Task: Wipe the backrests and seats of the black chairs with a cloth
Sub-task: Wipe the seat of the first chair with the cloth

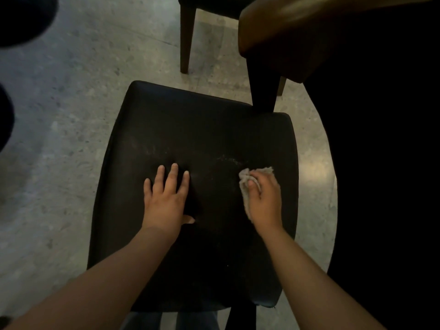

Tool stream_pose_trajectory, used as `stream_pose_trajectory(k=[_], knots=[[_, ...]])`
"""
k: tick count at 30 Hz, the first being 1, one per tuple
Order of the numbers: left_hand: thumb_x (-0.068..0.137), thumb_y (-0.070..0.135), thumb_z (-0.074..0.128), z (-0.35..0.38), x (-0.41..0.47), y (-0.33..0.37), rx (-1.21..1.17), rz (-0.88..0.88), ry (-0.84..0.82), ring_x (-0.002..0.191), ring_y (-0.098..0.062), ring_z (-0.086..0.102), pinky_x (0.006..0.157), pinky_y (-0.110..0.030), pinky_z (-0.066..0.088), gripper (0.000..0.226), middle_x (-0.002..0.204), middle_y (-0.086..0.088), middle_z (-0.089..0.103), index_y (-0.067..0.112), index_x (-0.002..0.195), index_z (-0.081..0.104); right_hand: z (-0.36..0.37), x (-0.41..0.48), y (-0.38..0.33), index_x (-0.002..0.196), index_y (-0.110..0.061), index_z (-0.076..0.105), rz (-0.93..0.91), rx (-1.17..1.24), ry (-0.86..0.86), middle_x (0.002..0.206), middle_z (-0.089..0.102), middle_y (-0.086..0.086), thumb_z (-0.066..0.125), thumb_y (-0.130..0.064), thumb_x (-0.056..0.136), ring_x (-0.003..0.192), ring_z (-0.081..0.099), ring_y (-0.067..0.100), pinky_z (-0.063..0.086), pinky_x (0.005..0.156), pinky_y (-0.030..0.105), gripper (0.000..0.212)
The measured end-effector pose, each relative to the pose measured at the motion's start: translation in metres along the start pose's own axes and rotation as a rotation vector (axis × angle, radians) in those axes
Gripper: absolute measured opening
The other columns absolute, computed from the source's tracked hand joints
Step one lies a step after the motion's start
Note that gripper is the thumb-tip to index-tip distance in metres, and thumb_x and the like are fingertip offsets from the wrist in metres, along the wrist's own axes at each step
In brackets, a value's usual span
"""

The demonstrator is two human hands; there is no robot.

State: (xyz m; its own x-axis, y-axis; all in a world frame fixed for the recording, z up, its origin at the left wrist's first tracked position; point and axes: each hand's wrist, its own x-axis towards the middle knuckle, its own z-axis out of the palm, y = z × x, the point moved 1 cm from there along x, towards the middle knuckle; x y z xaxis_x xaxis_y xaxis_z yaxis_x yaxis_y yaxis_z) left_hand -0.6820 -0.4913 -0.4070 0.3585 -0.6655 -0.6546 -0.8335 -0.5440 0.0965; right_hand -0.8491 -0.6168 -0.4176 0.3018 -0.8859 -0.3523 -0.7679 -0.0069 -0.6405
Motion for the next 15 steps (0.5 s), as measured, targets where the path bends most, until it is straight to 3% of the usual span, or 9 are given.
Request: stream_pose_trajectory(k=[2,6,8,12,15], knots=[[0.082,0.051,0.069,0.000,0.000,0.001,-0.002,-0.002,-0.003,0.146,-0.033,-0.022,0.120,-0.056,-0.002,0.112,0.159,-0.005,-0.024,0.026,0.154,-0.012,-0.008,0.003,0.002,0.120,-0.019,0.061,-0.030,0.028,0.046,0.129,0.052,-0.001,0.050,-0.020,0.098,0.121,0.047,0.012,0.038,0.097,0.023,0.025],[0.080,0.050,0.071,0.000,0.001,0.002,0.004,-0.017,-0.002,0.146,-0.033,-0.022,0.120,-0.056,-0.002,0.113,0.160,-0.005,-0.023,0.027,0.154,-0.012,-0.039,0.042,0.019,0.115,-0.010,0.063,-0.005,-0.091,0.346,0.117,0.057,0.012,0.049,-0.016,0.098,0.106,0.053,0.020,0.032,0.078,0.004,0.023],[0.080,0.050,0.071,0.000,0.001,0.002,0.001,-0.018,-0.005,0.146,-0.033,-0.022,0.120,-0.055,-0.003,0.113,0.160,-0.005,-0.024,0.027,0.154,-0.012,-0.050,0.062,0.033,0.117,-0.006,0.063,0.043,-0.148,0.376,0.117,0.057,0.016,0.049,-0.014,0.099,0.106,0.053,0.024,0.027,0.075,0.007,0.024],[0.081,0.050,0.070,0.001,0.002,0.002,0.013,-0.020,-0.003,0.146,-0.033,-0.023,0.119,-0.055,-0.004,0.112,0.159,-0.005,-0.025,0.027,0.153,-0.013,-0.039,0.074,0.048,0.139,-0.011,0.050,0.196,-0.050,0.225,0.136,0.052,0.012,0.040,-0.022,0.103,0.126,0.048,0.027,0.036,0.103,0.029,0.038],[0.082,0.051,0.069,0.002,0.002,0.002,0.022,-0.019,0.006,0.146,-0.033,-0.023,0.120,-0.055,-0.003,0.111,0.159,-0.005,-0.025,0.026,0.153,-0.013,-0.019,0.051,0.039,0.147,-0.017,0.040,0.191,-0.072,0.268,0.151,0.041,0.008,0.041,-0.019,0.102,0.137,0.039,0.025,0.033,0.114,0.041,0.044]])
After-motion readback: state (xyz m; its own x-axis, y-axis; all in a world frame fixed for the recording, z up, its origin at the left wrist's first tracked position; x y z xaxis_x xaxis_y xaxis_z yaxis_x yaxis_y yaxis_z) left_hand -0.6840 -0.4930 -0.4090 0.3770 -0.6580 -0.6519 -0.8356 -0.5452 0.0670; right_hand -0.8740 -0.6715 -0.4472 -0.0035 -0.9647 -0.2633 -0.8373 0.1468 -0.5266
